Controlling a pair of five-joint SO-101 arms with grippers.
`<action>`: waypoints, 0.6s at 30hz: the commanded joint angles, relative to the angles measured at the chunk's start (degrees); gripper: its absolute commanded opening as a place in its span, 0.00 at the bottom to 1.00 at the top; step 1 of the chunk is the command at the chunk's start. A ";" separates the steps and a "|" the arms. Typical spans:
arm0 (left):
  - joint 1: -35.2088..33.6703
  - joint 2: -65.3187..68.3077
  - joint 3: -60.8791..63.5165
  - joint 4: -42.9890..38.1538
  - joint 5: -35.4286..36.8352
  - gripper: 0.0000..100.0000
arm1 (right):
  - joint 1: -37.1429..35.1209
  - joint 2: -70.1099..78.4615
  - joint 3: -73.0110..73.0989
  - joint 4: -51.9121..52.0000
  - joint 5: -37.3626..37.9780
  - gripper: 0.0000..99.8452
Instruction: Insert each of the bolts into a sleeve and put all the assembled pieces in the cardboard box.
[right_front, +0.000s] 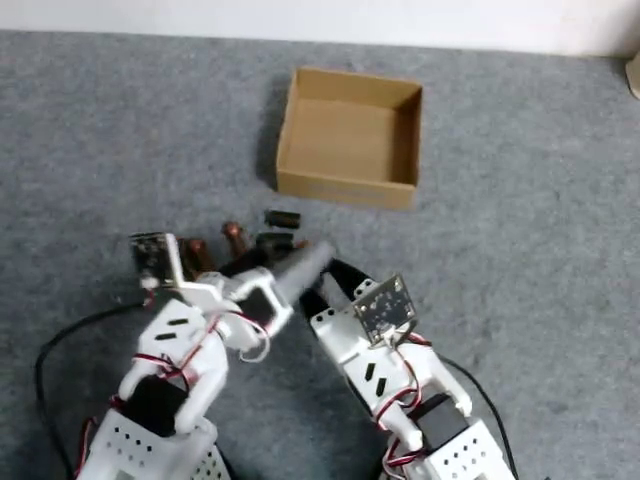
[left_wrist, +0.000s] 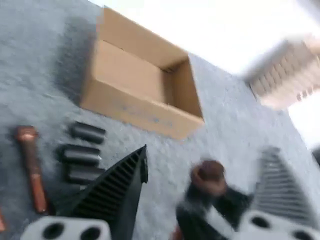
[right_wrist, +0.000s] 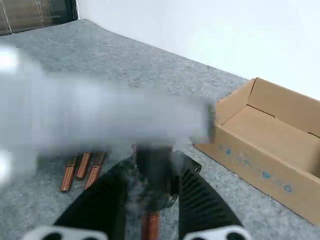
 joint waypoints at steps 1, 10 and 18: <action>-5.49 -0.48 -3.74 -1.76 2.02 0.10 | 0.48 -0.22 3.47 -1.98 0.70 0.00; -15.08 -0.40 -2.95 -2.29 2.11 0.01 | 0.66 -0.22 3.56 -1.80 0.70 0.00; -16.04 0.04 1.01 -1.93 -13.45 0.01 | 4.00 -0.22 2.95 4.88 0.70 0.00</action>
